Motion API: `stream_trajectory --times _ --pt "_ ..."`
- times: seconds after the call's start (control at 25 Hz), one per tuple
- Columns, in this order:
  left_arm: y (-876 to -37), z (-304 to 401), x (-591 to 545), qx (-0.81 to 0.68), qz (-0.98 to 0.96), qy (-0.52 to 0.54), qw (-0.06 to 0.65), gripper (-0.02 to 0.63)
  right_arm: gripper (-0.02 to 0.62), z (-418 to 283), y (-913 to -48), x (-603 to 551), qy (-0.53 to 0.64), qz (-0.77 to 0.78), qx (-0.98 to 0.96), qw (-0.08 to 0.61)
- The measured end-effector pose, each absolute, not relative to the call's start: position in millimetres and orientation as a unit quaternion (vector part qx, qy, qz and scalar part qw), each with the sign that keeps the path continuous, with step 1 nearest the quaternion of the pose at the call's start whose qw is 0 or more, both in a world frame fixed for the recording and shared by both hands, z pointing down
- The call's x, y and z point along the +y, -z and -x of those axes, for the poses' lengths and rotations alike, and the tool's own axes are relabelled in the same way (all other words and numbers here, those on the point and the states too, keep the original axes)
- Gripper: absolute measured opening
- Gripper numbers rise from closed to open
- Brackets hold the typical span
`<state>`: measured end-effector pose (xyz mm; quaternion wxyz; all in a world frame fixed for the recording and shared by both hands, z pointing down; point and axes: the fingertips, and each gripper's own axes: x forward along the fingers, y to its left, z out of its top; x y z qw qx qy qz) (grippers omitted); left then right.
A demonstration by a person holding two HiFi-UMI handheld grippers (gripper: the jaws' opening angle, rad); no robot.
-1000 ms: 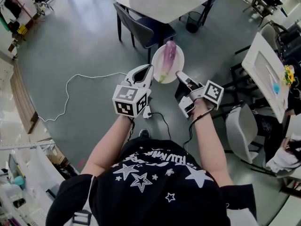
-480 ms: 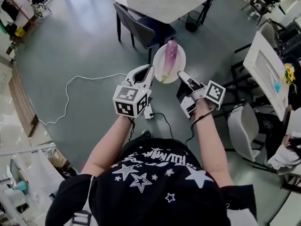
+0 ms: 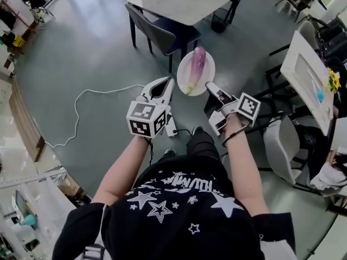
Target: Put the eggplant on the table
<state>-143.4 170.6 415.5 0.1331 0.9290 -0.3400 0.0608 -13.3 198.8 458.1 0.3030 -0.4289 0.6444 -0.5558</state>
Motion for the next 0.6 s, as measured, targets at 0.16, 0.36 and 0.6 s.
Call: stream_trajectory --times 0.16,0.36,0.6 --pt "-419 131 153 -0.354 -0.924 -0.067 0.128 0.008 0.021 -4 -464 169 0.562 0.413 0.648 0.305" --pt "-416 113 114 -0.388 -0.911 -0.061 0.126 0.008 0.021 -21 -466 119 0.575 0.384 0.655 0.306" --pt "-412 69 64 -0.410 -0.902 -0.059 0.122 0.007 0.021 -61 -471 68 0.591 0.362 0.659 0.291"
